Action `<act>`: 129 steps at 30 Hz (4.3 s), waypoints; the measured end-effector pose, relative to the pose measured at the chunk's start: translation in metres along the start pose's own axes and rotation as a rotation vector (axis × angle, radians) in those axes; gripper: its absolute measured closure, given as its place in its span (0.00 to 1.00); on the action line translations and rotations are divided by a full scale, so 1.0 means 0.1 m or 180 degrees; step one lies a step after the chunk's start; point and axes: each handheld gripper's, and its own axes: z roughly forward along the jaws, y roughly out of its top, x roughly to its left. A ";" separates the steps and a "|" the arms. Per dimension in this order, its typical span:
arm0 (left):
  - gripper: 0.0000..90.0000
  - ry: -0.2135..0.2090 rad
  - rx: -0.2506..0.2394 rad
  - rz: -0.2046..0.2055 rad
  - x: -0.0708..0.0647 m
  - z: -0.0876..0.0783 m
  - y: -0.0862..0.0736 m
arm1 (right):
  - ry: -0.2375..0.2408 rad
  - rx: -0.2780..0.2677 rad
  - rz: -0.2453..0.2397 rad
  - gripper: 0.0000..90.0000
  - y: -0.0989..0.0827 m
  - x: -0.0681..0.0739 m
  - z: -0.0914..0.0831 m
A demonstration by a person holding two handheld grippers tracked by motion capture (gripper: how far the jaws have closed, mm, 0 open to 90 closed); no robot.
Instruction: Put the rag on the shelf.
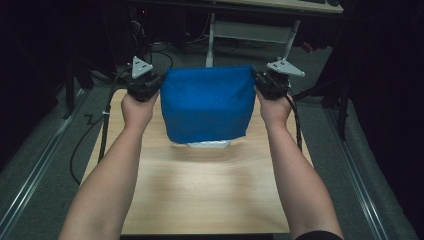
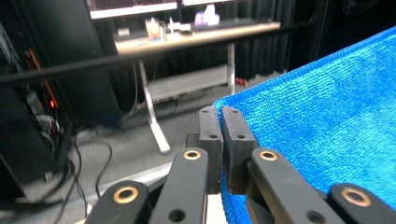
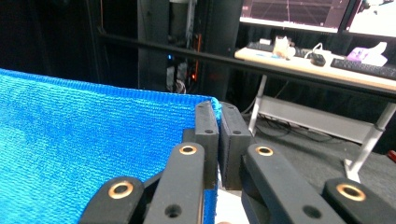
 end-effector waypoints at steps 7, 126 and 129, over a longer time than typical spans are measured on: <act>0.98 -0.0081 0.0283 -0.0069 0.00 0.18 -0.32 | -0.0018 0.0303 -0.0030 0.98 -0.24 -0.01 0.20; 0.49 -0.0280 0.0681 -0.0461 -0.37 -1.35 -1.83 | 0.0227 0.0749 -0.0006 0.39 -1.59 0.32 -1.19; 0.48 -0.0332 0.0718 -0.0480 -0.50 -1.46 -1.88 | 0.0260 0.0712 -0.0118 0.39 -1.65 0.49 -1.38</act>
